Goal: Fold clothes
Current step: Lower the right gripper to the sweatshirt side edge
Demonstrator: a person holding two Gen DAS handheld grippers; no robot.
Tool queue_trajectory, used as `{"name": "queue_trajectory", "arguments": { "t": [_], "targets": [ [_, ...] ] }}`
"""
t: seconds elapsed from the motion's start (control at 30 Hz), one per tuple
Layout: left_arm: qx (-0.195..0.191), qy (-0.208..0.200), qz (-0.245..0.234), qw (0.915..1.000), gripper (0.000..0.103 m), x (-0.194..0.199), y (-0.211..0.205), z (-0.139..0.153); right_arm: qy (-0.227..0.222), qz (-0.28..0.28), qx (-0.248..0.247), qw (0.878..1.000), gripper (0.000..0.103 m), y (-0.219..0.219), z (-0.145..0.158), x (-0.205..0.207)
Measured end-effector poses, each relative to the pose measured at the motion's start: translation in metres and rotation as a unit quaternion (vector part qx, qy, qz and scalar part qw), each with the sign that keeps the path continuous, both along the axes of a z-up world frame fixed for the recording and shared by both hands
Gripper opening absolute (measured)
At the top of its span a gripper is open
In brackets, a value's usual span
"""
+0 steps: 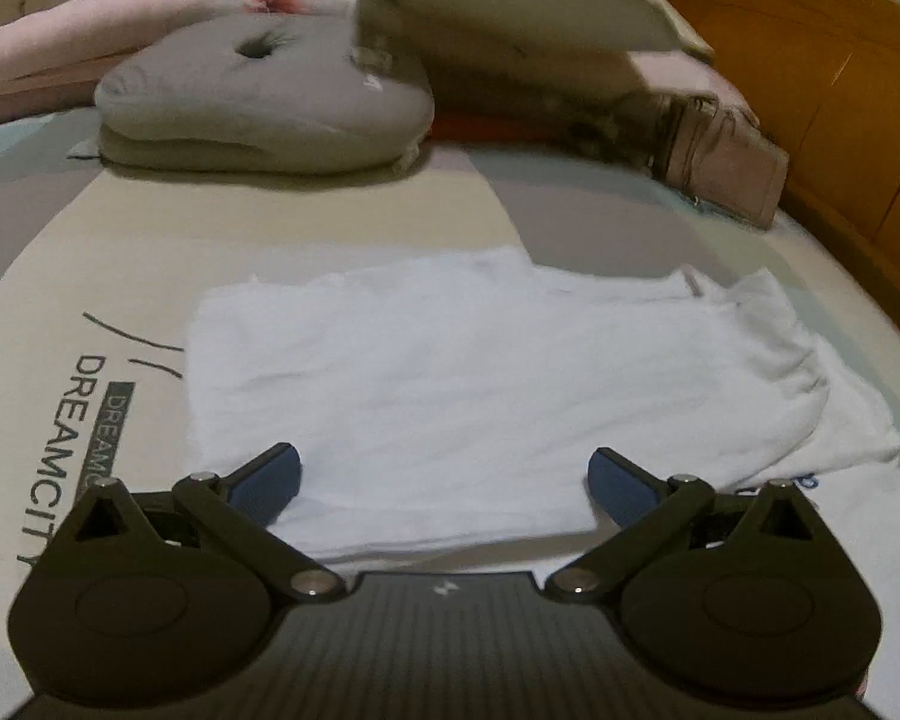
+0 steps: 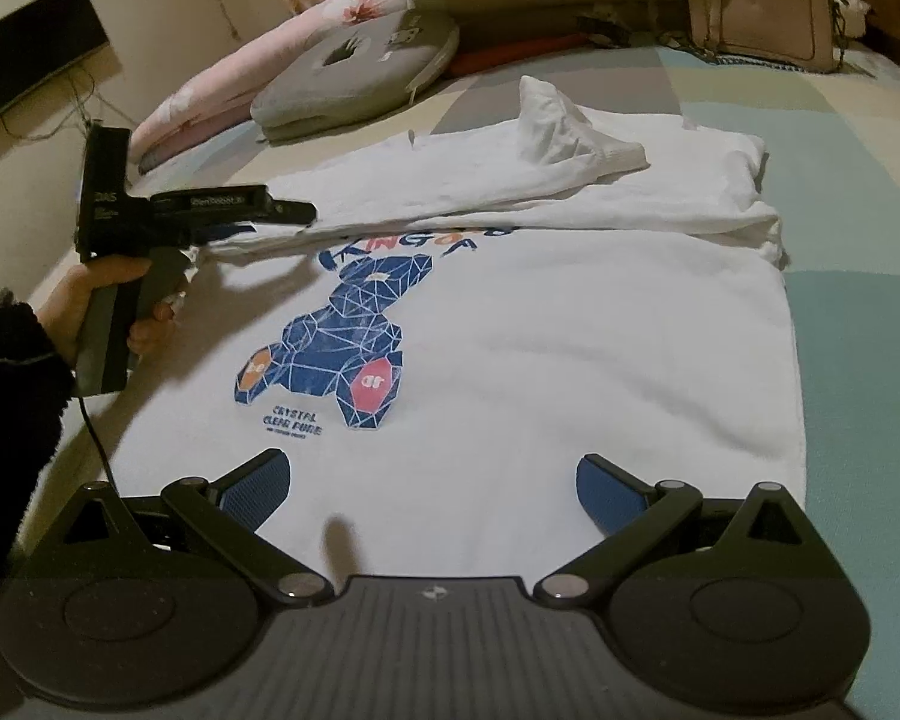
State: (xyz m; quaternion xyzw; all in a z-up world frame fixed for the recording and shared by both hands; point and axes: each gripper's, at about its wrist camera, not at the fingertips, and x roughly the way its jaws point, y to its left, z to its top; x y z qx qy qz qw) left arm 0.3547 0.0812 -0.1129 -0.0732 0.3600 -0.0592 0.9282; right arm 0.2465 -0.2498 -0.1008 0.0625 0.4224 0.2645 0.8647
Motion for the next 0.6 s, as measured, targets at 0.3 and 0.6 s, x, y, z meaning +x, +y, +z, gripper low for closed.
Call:
{"name": "queue_trajectory", "arguments": {
  "t": [0.3, 0.6],
  "targets": [
    [0.045, -0.064, -0.032, 0.9964, 0.102, -0.062, -0.028, 0.051, -0.037, 0.011, -0.059, 0.998, 0.103, 0.016, -0.01, -0.005],
    [0.093, -0.072, -0.119, 0.9859, 0.102, -0.09, -0.065, 0.029, -0.061, -0.013, -0.049, 0.997, 0.103, 0.013, -0.009, -0.011]
  ]
}}
